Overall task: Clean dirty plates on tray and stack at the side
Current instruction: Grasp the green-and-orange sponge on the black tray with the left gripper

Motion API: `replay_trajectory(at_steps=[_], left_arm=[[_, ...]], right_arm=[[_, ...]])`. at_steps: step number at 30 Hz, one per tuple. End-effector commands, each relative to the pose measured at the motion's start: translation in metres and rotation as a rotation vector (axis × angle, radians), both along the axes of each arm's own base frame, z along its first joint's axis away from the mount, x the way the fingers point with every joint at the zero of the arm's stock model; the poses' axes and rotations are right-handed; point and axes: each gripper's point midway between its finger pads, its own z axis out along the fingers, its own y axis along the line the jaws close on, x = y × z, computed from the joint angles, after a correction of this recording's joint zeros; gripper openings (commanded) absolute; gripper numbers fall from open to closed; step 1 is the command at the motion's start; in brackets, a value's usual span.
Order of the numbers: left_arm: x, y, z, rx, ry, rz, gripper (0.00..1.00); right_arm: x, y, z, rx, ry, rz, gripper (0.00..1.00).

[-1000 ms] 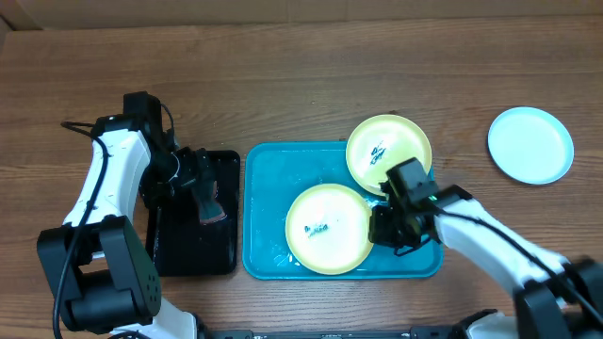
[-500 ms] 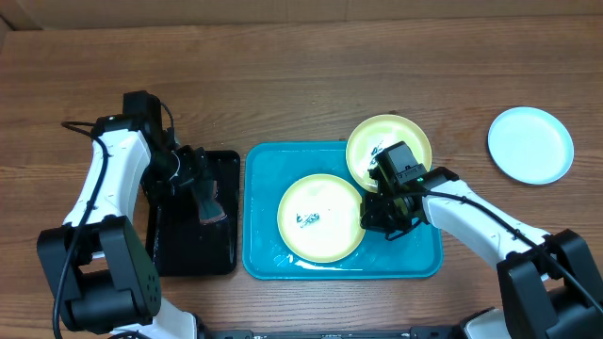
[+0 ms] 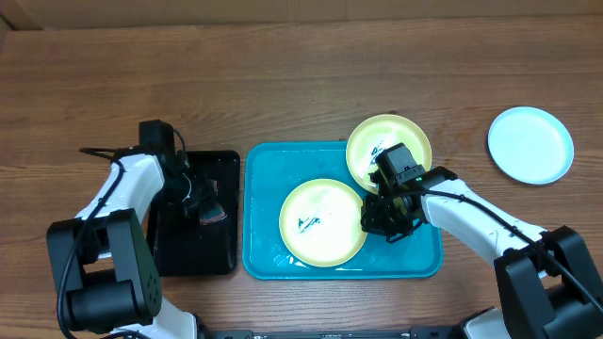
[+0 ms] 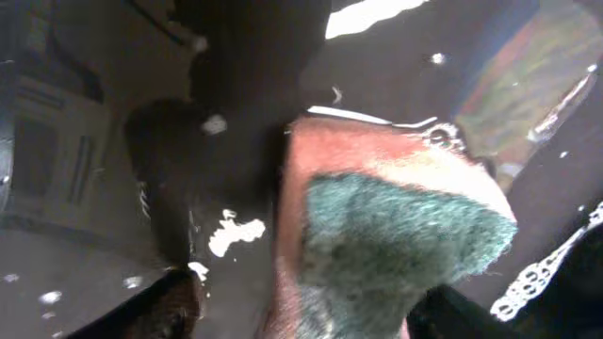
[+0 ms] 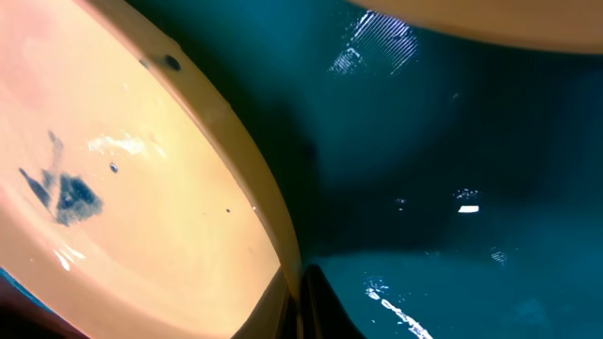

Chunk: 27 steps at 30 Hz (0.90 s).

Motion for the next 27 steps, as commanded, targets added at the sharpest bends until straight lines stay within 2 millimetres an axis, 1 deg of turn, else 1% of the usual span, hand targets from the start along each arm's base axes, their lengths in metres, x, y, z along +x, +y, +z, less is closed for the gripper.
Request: replay_trajectory(at_steps=[1, 4, 5, 7, 8, 9, 12, 16, 20, 22, 27], left_arm=[[0.01, -0.007, 0.006, 0.01, -0.046, -0.019, 0.73], [0.016, -0.014, 0.009, 0.01, -0.065, -0.044, 0.72], [0.018, -0.017, 0.01, 0.009, -0.071, -0.053, 0.7], [0.02, -0.021, 0.012, 0.01, -0.076, -0.067, 0.61], [0.021, -0.023, 0.013, 0.009, -0.077, -0.072, 0.58], [0.021, -0.024, 0.013, 0.009, -0.078, -0.076, 0.6], [0.021, -0.025, 0.015, 0.013, -0.072, -0.061, 0.69], [0.025, -0.024, 0.025, 0.016, -0.068, -0.058, 0.69], [0.029, -0.018, 0.035, 0.049, -0.066, -0.056, 0.68], [0.029, -0.018, 0.035, 0.048, -0.065, -0.056, 0.66], [0.026, -0.018, 0.035, 0.046, -0.051, -0.057, 0.63]], right_arm=[[0.003, 0.009, 0.006, 0.039, -0.002, 0.008, 0.04], [0.003, 0.009, 0.006, 0.04, 0.0, 0.004, 0.04], [0.003, 0.009, 0.006, 0.04, 0.0, 0.004, 0.04], [0.003, 0.009, 0.006, 0.04, 0.0, 0.004, 0.04], [0.003, 0.009, 0.006, 0.04, 0.0, 0.004, 0.04], [0.003, 0.009, 0.006, 0.04, 0.0, 0.004, 0.04], [0.002, 0.009, 0.006, 0.038, 0.004, 0.005, 0.04], [0.0, 0.008, 0.006, 0.034, 0.013, 0.005, 0.04], [-0.001, 0.007, 0.006, 0.031, 0.019, 0.005, 0.04], [-0.002, 0.007, 0.006, 0.031, 0.02, 0.005, 0.04], [-0.002, 0.007, 0.006, 0.031, 0.021, 0.005, 0.04]])
